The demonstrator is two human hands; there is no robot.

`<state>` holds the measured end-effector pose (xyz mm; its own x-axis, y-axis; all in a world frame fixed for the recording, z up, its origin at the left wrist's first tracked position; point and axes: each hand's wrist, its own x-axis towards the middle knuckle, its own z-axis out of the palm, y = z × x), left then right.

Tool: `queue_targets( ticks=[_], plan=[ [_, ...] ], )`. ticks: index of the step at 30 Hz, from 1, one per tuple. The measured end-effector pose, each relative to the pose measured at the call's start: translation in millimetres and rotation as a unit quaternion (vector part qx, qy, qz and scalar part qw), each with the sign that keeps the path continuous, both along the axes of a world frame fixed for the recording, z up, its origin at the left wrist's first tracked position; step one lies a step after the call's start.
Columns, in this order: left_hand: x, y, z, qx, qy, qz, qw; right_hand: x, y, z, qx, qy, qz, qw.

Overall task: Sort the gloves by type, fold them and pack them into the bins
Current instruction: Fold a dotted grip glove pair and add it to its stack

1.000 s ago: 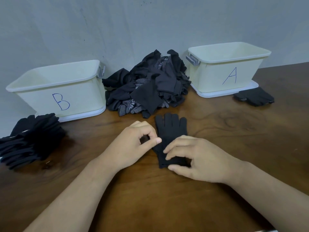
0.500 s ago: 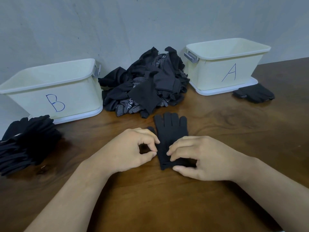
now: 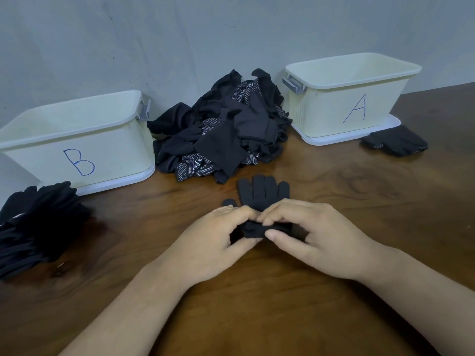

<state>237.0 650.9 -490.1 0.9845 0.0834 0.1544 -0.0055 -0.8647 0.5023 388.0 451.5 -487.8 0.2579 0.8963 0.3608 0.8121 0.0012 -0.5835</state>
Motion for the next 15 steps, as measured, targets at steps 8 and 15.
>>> queue_targets(
  ticks=[8,15],
  plan=[
    [0,-8,7,-0.11,-0.05,0.058,0.991,27,3,-6,-0.063,0.003,-0.05,0.997],
    [0,-14,12,-0.143,-0.065,0.095,0.983,53,33,11,-0.084,0.015,0.031,0.996]
  ],
)
